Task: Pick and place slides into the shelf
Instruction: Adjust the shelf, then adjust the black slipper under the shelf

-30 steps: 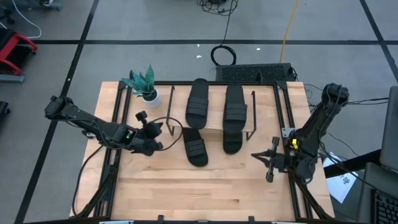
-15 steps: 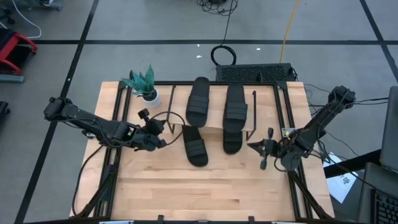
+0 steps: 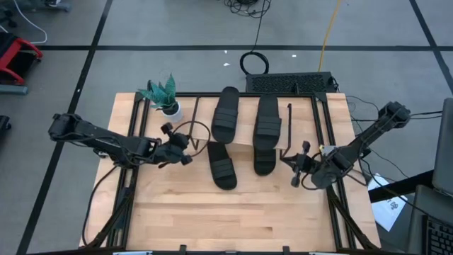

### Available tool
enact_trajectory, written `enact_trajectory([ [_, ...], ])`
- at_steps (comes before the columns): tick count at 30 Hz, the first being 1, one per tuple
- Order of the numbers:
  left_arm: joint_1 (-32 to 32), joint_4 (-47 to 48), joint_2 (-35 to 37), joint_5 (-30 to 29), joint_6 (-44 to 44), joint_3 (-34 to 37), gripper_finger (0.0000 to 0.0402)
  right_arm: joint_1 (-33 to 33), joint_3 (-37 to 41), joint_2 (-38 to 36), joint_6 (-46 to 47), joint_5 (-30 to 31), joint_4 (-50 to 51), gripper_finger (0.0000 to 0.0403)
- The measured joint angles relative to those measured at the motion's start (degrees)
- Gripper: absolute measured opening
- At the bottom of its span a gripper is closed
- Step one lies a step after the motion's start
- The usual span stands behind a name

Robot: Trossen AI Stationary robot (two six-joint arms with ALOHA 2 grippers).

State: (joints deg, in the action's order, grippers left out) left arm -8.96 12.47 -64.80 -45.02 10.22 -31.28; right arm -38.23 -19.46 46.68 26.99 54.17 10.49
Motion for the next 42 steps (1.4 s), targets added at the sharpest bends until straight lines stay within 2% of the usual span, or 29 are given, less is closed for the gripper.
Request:
enact_trajectory([
  [4,0.8,-6.7,0.0,5.4,-4.2,1.6,0.0,1.8,0.0,0.2,1.8,-0.5,3.8,0.0],
  [9,0.0,-7.2,0.0,9.5,-4.1,1.6,0.0,3.5,0.0,0.3,2.3,-2.8,5.7,0.0],
  [18,-6.4,-8.2,0.0,9.1,-2.6,1.7,0.0,4.8,0.0,0.3,1.3,-4.8,4.4,0.0],
  [22,-9.3,-7.4,0.0,5.0,-1.1,1.7,0.0,2.5,-0.7,0.3,-5.2,-5.0,-3.5,0.0],
  [24,-10.6,-6.5,0.0,2.3,-0.6,1.7,0.0,0.8,-3.3,0.3,-7.2,-4.9,-3.9,0.0],
  [26,-11.6,-5.0,0.0,-0.4,0.3,1.7,0.0,-1.2,-7.4,0.4,-7.8,-3.0,-0.2,0.0],
  [28,-12.3,-2.9,0.0,-2.6,1.6,1.7,0.0,-3.2,-11.6,0.8,-6.5,1.6,7.3,0.0],
  [31,-12.5,0.3,0.0,-4.3,4.5,1.7,0.0,-4.4,-18.5,1.1,1.2,3.5,22.4,0.0],
  [34,-12.5,2.4,0.0,-4.6,6.2,1.7,0.0,-4.4,-23.2,1.1,9.8,-1.9,35.4,0.0],
  [38,-12.5,2.4,0.0,-7.6,6.1,1.7,0.0,-4.4,-24.3,1.1,17.3,-9.7,47.0,0.0],
  [42,-12.5,2.2,0.8,-9.4,5.5,1.7,0.0001,-4.4,-23.1,1.1,21.7,-10.7,51.1,0.0],
])
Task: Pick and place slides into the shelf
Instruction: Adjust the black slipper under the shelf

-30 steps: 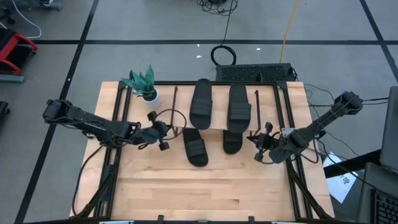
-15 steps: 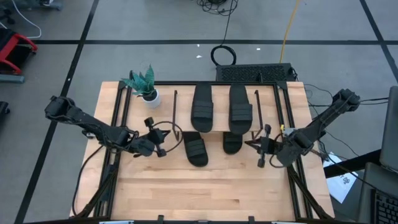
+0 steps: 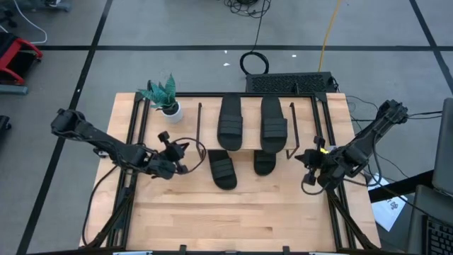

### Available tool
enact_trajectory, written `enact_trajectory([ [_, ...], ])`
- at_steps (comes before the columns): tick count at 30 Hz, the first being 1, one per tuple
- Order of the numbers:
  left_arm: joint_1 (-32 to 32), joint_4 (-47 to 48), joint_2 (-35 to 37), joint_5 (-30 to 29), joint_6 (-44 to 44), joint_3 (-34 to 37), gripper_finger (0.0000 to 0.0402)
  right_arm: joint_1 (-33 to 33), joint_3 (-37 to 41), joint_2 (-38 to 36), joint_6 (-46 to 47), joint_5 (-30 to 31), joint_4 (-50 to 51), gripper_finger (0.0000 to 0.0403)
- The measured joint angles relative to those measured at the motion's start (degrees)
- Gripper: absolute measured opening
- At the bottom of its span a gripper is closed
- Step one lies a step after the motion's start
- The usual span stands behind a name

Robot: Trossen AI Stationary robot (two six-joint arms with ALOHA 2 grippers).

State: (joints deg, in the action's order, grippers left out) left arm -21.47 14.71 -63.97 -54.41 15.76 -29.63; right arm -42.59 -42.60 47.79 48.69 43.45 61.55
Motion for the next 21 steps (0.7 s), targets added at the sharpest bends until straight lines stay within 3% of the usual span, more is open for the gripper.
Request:
enact_trajectory([
  [7,0.0,0.1,3.2,0.2,-0.1,0.0,0.0,0.0,0.5,-0.1,0.9,0.0,2.1,0.0],
  [9,-0.2,0.0,4.1,2.9,0.4,0.0,0.0001,0.0,0.5,-0.1,0.8,-0.1,0.2,0.0],
  [15,-5.2,-5.1,2.0,17.2,2.0,0.0,0.0,-0.6,0.5,1.0,-11.1,-0.1,-14.8,0.0],
  [21,-11.1,-21.7,-7.6,18.1,-0.6,0.0,0.0,-0.5,0.5,3.1,-25.3,1.5,-27.7,0.0],
])
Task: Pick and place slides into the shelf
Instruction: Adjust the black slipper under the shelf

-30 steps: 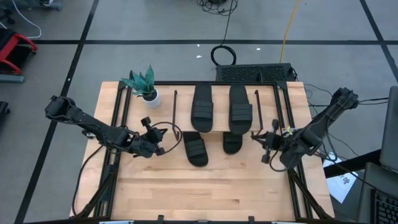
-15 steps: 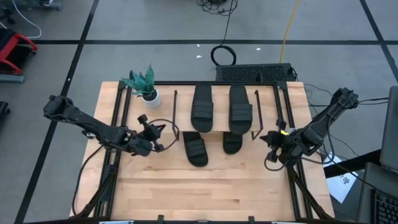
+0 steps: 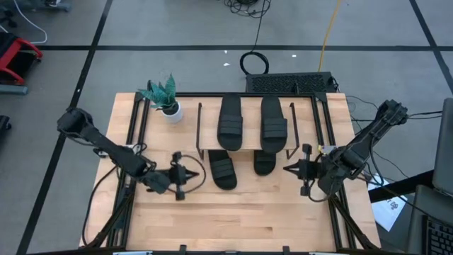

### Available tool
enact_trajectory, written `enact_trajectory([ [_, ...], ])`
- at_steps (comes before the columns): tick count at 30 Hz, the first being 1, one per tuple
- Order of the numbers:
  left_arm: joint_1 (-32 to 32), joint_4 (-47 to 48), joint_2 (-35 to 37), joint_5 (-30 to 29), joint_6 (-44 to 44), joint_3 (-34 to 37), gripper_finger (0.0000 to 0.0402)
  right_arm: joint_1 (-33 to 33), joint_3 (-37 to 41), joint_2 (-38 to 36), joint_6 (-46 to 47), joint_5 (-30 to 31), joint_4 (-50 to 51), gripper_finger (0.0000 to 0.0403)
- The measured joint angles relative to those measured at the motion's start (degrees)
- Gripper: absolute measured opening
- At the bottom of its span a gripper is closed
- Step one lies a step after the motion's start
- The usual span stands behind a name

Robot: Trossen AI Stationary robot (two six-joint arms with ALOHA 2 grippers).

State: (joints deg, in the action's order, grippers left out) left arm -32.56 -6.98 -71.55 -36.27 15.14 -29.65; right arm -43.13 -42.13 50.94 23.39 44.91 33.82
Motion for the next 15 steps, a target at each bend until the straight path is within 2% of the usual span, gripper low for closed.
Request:
enact_trajectory([
  [3,-1.1,-9.5,-6.7,0.0,-3.2,-0.1,0.0003,0.0,0.0,0.3,-3.8,0.9,-3.4,0.0],
  [5,-1.0,-12.0,-11.5,0.2,-4.9,-1.5,0.0011,0.0,0.0,0.3,-4.5,1.9,-4.0,0.0],
  [11,-1.1,-10.9,-23.6,-2.6,-10.1,-9.6,0.0065,0.0,0.0,0.7,-3.9,2.5,-3.8,0.0],
  [15,-0.6,-3.9,-27.7,-3.7,-13.8,-16.4,0.0123,0.0,0.0,1.5,-2.6,1.6,-3.7,0.0],
])
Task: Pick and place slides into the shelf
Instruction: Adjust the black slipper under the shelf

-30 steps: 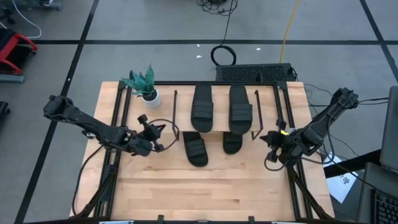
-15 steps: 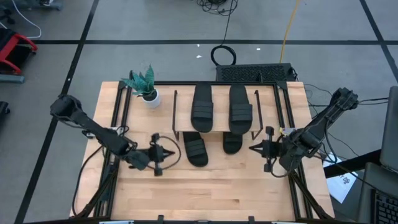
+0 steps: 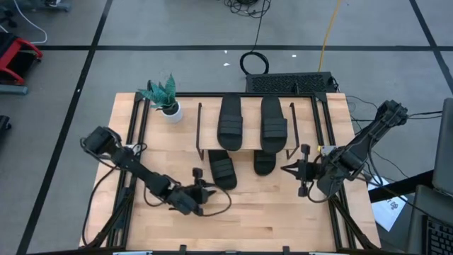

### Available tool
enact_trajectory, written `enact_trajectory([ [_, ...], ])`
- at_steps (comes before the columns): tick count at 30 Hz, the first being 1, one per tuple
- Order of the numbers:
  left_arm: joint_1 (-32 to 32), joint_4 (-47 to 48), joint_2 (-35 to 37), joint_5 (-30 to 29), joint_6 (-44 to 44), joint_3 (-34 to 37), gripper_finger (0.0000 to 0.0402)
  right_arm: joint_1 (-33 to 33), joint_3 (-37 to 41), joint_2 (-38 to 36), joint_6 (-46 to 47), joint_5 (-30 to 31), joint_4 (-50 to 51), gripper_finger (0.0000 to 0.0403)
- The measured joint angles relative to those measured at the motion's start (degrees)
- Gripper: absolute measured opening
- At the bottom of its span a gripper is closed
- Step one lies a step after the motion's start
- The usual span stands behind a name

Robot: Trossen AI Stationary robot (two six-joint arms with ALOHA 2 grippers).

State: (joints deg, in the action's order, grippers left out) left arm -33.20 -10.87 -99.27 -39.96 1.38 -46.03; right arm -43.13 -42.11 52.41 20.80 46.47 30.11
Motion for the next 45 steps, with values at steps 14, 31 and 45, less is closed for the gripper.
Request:
enact_trajectory([
  [14,5.6,14.1,-1.9,-1.0,2.0,-8.0,0.029,0.0,0.0,1.2,1.0,-0.2,0.0,0.0],
  [31,9.4,13.7,-2.6,5.1,-5.8,-8.0,0.0301,0.0,0.0,1.2,2.3,-0.3,0.1,0.0],
  [45,13.4,9.5,-9.1,-1.9,-8.4,-8.2,0.0275,0.0,1.5,1.1,2.1,-0.3,0.1,0.0],
])
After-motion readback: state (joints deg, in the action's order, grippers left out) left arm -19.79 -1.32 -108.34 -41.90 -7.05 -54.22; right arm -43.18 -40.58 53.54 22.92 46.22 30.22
